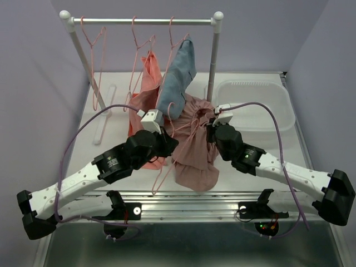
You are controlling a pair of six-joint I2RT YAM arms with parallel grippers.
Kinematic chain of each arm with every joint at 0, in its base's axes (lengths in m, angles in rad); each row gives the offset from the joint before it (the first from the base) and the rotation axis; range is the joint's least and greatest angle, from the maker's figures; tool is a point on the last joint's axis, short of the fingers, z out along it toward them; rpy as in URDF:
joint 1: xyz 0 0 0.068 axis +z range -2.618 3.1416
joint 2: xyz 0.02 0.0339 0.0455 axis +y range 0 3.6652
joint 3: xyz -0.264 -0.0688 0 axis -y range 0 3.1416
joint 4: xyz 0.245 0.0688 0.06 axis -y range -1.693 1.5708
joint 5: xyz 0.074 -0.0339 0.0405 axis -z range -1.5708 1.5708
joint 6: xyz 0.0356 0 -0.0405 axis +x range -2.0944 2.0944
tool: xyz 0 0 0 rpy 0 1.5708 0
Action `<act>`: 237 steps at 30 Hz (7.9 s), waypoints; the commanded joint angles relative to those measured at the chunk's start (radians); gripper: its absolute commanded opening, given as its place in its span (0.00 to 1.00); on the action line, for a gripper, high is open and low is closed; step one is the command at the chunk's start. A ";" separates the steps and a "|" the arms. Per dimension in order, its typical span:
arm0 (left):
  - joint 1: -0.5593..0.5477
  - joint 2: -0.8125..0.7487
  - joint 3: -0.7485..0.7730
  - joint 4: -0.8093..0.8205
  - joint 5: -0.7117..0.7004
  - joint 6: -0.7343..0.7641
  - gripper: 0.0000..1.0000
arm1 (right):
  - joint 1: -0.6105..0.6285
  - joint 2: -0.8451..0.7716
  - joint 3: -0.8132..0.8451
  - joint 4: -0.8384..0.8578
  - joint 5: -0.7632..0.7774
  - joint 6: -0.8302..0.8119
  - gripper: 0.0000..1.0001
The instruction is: Remove the skirt from the hanger
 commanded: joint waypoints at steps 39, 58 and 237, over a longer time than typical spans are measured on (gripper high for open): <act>-0.029 0.052 0.023 -0.038 -0.153 0.104 0.00 | -0.513 0.472 1.356 0.039 0.193 -0.693 0.01; -0.032 0.133 0.113 0.028 -0.208 0.136 0.00 | -0.692 0.295 0.759 0.072 0.104 -0.438 0.01; 1.011 0.253 0.836 -0.038 0.514 0.463 0.99 | -0.800 -0.171 0.192 -0.162 -0.325 0.045 1.00</act>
